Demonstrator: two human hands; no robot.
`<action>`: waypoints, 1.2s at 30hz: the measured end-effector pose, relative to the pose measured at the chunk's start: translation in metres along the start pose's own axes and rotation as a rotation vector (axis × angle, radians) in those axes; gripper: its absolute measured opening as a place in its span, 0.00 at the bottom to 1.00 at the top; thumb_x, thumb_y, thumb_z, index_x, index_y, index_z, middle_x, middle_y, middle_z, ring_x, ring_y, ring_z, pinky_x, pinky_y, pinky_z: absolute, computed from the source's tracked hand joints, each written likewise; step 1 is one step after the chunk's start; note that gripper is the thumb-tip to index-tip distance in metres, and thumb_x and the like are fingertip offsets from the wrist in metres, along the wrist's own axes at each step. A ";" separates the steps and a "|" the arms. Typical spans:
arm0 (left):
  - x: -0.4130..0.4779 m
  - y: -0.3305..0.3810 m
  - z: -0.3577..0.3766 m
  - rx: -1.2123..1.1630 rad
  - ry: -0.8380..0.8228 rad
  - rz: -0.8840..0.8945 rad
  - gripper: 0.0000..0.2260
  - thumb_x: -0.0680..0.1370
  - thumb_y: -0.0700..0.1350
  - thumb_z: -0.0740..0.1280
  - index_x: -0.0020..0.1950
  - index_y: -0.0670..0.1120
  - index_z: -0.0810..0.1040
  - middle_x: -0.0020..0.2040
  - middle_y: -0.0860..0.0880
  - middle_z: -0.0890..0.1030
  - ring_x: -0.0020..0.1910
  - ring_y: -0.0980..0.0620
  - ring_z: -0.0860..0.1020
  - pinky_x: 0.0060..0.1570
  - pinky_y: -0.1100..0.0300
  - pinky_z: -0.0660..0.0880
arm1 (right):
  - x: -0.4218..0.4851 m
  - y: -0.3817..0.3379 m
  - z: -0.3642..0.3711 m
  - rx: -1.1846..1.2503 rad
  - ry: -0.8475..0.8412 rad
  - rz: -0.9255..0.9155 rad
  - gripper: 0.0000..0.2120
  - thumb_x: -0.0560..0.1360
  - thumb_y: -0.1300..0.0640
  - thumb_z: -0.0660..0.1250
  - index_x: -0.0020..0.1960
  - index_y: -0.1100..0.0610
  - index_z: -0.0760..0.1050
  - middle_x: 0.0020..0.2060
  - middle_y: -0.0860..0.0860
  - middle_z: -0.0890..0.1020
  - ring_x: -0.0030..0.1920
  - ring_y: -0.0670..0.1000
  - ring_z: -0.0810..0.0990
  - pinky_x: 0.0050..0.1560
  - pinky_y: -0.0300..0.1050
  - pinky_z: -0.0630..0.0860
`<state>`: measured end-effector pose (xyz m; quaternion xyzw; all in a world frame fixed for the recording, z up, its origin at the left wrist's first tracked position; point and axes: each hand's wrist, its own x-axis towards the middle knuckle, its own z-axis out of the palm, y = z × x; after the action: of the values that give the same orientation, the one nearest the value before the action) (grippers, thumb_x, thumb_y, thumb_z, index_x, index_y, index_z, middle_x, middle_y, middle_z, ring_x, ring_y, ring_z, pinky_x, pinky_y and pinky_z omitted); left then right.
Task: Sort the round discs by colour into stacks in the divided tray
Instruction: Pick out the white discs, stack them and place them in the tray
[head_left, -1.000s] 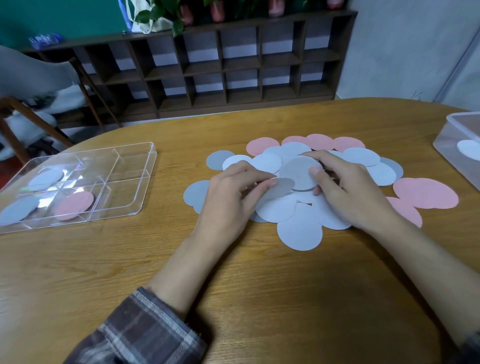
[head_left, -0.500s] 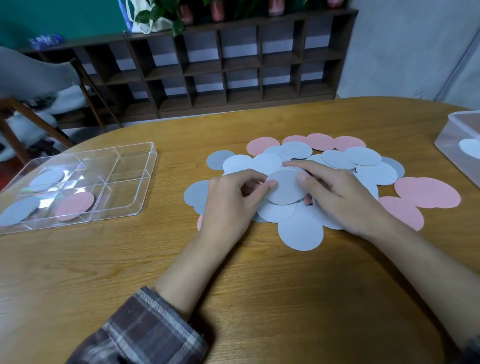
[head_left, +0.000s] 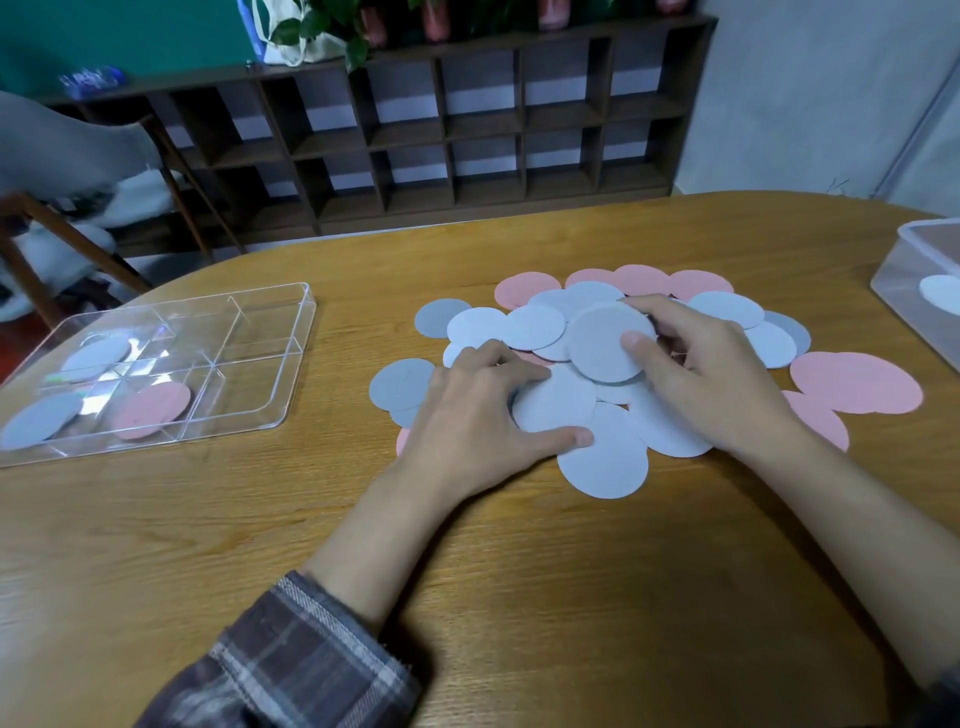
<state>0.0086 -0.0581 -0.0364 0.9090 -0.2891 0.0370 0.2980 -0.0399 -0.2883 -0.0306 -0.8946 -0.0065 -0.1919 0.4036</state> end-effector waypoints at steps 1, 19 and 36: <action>0.000 0.000 0.000 0.010 0.000 0.008 0.32 0.64 0.72 0.75 0.63 0.59 0.82 0.59 0.61 0.77 0.62 0.57 0.73 0.64 0.48 0.73 | 0.001 0.002 -0.001 0.001 0.008 0.005 0.13 0.83 0.53 0.63 0.65 0.44 0.77 0.46 0.56 0.84 0.46 0.56 0.81 0.49 0.59 0.78; -0.002 0.010 -0.004 -0.180 0.176 0.146 0.28 0.69 0.56 0.80 0.67 0.54 0.79 0.58 0.59 0.78 0.55 0.59 0.78 0.57 0.63 0.75 | -0.003 -0.007 0.002 0.048 -0.055 0.043 0.19 0.84 0.55 0.63 0.73 0.42 0.74 0.36 0.49 0.81 0.40 0.50 0.80 0.49 0.45 0.76; 0.005 0.003 0.004 -0.238 0.247 0.140 0.21 0.70 0.46 0.81 0.61 0.49 0.81 0.56 0.53 0.78 0.52 0.58 0.77 0.50 0.62 0.77 | -0.009 -0.019 0.010 0.200 -0.220 0.069 0.17 0.86 0.52 0.58 0.71 0.39 0.75 0.38 0.52 0.84 0.40 0.50 0.84 0.54 0.52 0.81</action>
<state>0.0105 -0.0652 -0.0370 0.8336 -0.3152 0.1345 0.4332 -0.0477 -0.2667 -0.0261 -0.8653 -0.0391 -0.0770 0.4937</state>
